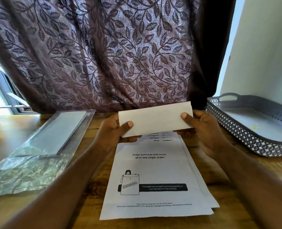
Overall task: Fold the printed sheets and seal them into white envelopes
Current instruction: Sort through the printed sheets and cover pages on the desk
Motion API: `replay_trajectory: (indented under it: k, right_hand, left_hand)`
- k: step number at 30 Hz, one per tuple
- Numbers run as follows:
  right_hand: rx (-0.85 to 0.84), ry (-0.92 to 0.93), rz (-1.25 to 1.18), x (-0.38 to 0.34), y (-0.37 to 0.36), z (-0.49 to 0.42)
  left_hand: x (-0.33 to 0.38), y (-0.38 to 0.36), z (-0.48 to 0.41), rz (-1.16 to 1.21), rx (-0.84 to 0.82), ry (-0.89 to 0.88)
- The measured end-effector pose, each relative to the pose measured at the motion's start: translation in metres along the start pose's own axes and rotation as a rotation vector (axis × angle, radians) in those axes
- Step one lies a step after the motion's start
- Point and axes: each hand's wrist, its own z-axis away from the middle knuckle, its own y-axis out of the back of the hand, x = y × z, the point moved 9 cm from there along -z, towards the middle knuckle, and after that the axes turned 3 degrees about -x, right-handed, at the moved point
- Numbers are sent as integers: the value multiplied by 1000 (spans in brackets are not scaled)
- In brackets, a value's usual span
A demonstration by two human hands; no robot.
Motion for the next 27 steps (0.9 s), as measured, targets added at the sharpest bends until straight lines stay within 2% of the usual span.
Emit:
replay_trajectory:
  k: [4, 7, 9, 16, 27]
  right_hand:
    - [-118, -34, -226, 1, -28, 9]
    - [-295, -83, -186, 6, -69, 22]
    - [-354, -100, -153, 10, -90, 30]
    - [-318, -120, -187, 17, -97, 33]
    - [-98, -130, -470, 5, -44, 9]
  left_hand:
    - [7, -7, 4, 107, 74, -59]
    - [12, -23, 10, 132, 87, -96]
    - [14, -36, 14, 120, 69, -115]
    - [18, -47, 20, 87, 77, -148]
    - [27, -34, 18, 96, 94, -188]
